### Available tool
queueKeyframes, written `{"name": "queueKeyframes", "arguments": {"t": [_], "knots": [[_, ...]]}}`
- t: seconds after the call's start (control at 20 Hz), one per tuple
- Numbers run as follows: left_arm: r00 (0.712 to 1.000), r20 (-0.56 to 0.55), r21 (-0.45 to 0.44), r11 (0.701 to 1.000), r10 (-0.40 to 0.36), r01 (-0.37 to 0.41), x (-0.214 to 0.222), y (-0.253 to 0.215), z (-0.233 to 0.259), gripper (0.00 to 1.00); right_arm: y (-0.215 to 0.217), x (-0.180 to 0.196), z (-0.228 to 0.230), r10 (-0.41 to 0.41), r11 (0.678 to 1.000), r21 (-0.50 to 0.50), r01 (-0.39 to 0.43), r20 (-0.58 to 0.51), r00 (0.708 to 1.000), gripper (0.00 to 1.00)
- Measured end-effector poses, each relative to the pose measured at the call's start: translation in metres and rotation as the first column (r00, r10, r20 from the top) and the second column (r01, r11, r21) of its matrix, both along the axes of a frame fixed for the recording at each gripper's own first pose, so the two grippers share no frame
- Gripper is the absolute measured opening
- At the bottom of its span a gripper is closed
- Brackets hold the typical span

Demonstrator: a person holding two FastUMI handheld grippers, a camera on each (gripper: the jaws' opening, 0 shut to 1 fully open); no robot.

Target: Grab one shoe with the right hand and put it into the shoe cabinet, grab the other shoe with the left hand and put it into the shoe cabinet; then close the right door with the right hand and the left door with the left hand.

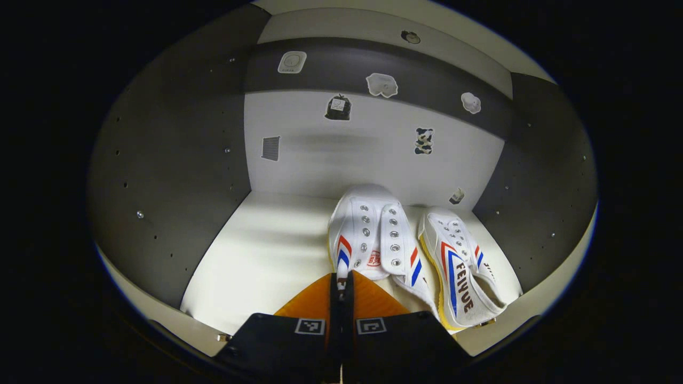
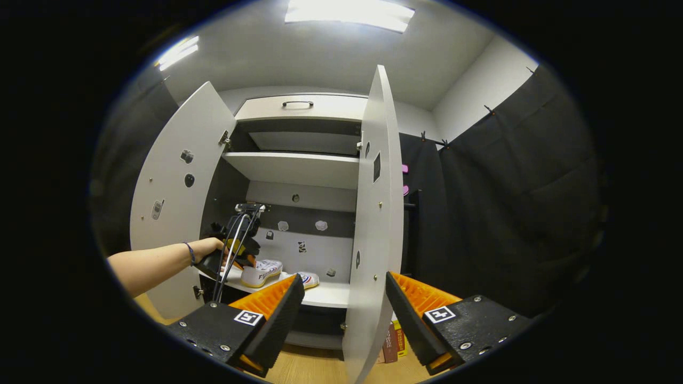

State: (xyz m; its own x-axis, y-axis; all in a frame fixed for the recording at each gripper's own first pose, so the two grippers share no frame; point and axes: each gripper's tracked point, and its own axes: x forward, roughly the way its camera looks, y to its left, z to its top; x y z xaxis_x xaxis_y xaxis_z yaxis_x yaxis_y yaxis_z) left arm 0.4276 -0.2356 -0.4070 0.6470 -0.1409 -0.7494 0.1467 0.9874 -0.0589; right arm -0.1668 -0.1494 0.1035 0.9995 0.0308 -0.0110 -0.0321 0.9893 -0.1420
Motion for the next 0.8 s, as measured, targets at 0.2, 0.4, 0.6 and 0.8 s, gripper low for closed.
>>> {"name": "queueKeyframes", "arguments": {"t": [0.2, 0.4, 0.6, 0.8], "knots": [[0.990, 0.139, 0.003, 1.000, 0.011, -0.011, 0.016, 0.005, 0.036, 0.30, 0.005, -0.002, 0.002, 0.013, 1.000, 0.002, -0.013, 0.003, 1.000, 0.94], [0.971, 0.238, -0.014, 1.000, 0.008, -0.005, 0.003, 0.004, 0.083, 0.90, 0.006, -0.009, 0.014, 0.005, 1.000, 0.018, -0.006, 0.024, 1.000, 0.94], [0.872, 0.483, -0.075, 0.996, 0.073, -0.042, -0.023, 0.019, 0.182, 0.97, 0.003, -0.013, 0.032, -0.013, 0.999, 0.030, 0.012, 0.045, 0.999, 0.94], [0.790, 0.612, -0.048, 0.999, 0.024, 0.007, -0.089, 0.021, 0.255, 0.96, -0.003, -0.024, 0.054, -0.036, 0.998, 0.047, 0.033, 0.068, 0.997, 0.94]]}}
